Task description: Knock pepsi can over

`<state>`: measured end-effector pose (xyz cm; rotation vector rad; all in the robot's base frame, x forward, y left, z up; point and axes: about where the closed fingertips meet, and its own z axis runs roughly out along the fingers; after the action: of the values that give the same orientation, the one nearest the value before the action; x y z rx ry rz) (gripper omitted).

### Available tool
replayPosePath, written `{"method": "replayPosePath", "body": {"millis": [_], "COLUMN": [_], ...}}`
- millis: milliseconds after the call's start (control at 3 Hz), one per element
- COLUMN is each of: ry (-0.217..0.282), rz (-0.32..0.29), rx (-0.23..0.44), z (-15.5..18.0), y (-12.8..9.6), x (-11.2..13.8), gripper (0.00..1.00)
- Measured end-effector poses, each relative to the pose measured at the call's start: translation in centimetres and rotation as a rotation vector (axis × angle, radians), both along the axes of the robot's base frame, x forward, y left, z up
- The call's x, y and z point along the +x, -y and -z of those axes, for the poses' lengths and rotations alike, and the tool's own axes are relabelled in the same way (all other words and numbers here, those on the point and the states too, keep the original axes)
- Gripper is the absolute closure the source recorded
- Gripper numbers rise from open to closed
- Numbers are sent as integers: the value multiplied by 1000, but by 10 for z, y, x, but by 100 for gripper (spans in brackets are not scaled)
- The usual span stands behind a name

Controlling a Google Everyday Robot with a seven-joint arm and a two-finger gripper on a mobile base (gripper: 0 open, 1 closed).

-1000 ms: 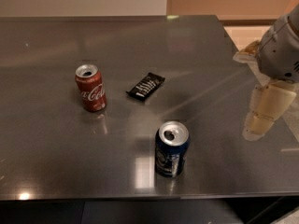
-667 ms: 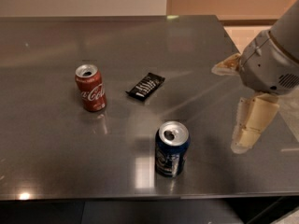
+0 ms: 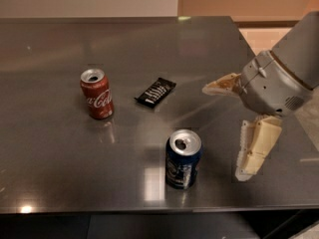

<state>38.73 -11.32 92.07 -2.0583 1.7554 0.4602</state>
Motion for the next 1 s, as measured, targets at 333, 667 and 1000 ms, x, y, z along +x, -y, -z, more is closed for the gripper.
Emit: {"method": "replayPosePath", "body": {"millis": [333,667,1000], "ry": [-6,-17,-32], "rz": [-55,-84,-116], "rx": [52,83,105], "z": [10,19,23], "y": [-16,-30,-43], "x": [-6,-6,-8], "gripper": [0,0,0]}}
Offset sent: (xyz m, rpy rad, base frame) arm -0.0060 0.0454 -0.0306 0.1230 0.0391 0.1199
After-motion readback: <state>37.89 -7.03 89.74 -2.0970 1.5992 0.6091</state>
